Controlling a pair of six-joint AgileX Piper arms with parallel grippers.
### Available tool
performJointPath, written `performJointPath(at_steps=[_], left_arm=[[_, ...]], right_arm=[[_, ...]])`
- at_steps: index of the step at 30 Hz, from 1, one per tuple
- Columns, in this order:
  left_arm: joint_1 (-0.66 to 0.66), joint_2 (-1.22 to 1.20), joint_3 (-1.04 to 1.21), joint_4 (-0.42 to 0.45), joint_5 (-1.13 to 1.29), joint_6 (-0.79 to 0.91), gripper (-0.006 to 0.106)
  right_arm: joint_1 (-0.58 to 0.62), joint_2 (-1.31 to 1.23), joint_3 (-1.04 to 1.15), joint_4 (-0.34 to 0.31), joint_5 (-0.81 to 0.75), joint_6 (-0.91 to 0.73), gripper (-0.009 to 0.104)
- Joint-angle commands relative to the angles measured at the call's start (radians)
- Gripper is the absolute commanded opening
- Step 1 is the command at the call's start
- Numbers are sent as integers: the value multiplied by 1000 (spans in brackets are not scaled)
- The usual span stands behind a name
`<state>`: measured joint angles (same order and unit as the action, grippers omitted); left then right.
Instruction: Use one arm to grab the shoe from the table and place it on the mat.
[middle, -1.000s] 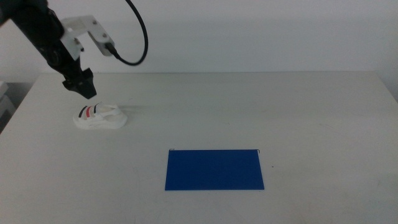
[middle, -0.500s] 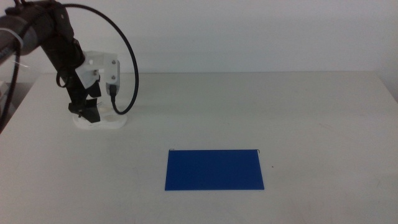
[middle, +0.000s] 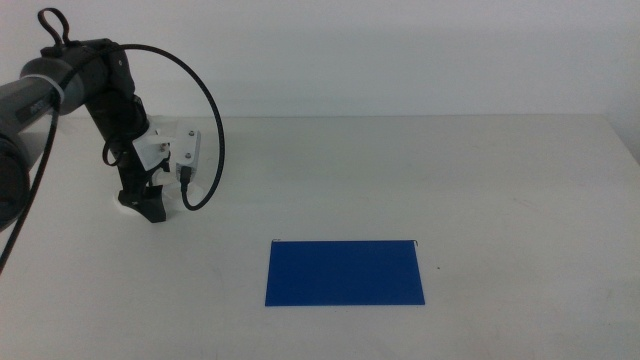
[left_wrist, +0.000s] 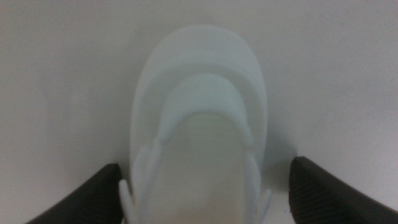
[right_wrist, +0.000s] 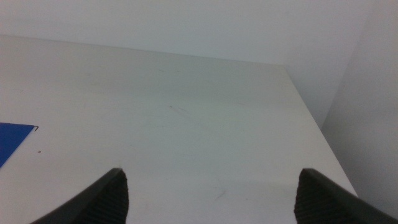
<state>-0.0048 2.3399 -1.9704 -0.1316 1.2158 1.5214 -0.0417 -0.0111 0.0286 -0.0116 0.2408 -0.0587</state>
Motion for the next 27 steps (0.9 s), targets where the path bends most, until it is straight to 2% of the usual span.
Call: performJointPath(at_steps=[1,5,10,12,18,27], left_arm=[[-4,-67,-30,-15,21,2,79],[-4,-67,-33,-15,23,-4,54],[-4,-78,-33,-22,52,-55,9],[-4,-89,-33,-39,88,-55,-2],[-15,-137,-26,-113,96,-171,-1],[-212,-248,4,-18,95,-349,-1]], right_arm=[[-2,3,5,-8,-73,-10,78],[-2,3,5,-8,-73,-10,78],[-2,3,5,-8,-73,-10,78],[-2,3,5,-8,-73,-10,78],[-2,3,5,-8,-73,-10,78],[-2,3,5,-8,-73,-10,78]])
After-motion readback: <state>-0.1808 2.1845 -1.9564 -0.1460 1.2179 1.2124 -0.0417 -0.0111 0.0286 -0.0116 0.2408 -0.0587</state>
